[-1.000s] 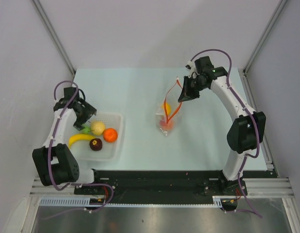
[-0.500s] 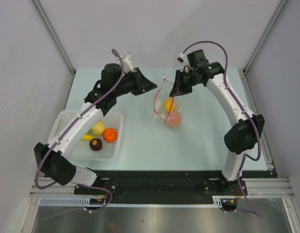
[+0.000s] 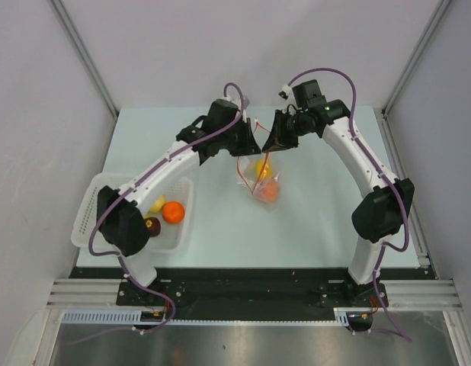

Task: Open the zip-top bag and remove the fake food

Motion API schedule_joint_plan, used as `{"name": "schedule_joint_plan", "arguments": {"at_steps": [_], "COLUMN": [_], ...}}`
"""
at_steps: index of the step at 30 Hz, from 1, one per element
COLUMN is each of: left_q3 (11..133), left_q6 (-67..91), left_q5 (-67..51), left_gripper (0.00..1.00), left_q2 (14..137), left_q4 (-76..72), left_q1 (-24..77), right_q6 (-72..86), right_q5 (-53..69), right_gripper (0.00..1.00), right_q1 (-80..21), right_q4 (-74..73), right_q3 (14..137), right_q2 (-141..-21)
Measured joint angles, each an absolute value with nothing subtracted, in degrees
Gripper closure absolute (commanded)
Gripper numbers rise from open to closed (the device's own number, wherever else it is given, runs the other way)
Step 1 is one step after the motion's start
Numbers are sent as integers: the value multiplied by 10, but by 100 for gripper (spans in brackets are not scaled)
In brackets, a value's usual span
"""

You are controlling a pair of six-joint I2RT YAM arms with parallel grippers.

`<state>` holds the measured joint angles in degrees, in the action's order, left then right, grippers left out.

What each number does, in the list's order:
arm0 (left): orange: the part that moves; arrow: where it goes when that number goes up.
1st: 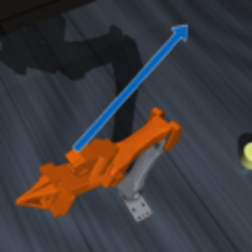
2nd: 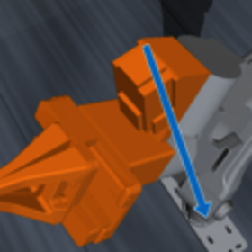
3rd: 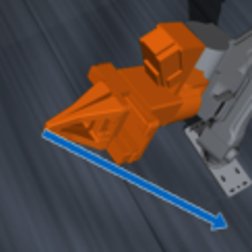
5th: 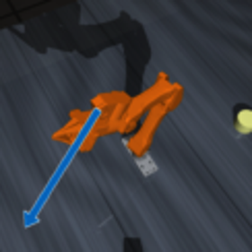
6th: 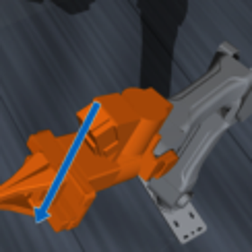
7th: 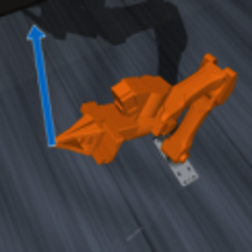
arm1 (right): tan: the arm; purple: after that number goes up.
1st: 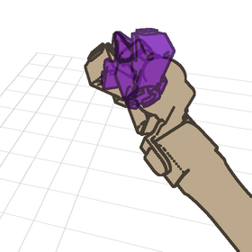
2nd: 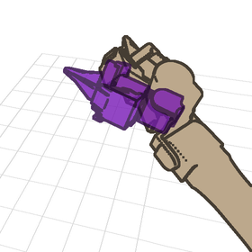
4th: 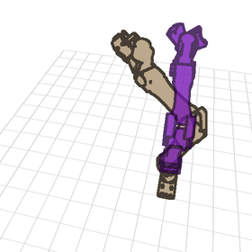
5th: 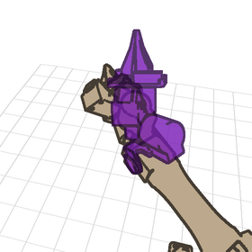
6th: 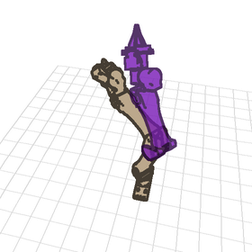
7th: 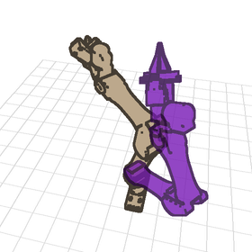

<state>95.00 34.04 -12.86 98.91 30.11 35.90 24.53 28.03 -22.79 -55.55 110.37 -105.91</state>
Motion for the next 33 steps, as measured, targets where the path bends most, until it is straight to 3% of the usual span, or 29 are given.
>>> {"name": "schedule_joint_plan", "arguments": {"at_steps": [13, 18, 24, 33], "left_q3": [1053, 1148, 1251, 1197], "left_q6": [311, 331, 385, 428], "left_q5": [3, 83, 96, 69], "left_gripper": [100, 100, 100, 100], "left_q2": [1094, 1143, 1166, 1165], "left_q4": [424, 514, 604, 602], "left_q1": [403, 415, 416, 416], "right_q6": [265, 266, 265, 270], "right_q5": [303, 306, 305, 308], "right_gripper": [100, 100, 100, 100], "right_q1": [-229, -231, -232, -236], "right_q4": [-547, -545, -548, -551], "right_q3": [1098, 1098, 1099, 1099], "right_q2": [-1059, -1059, -1064, -1065]}}
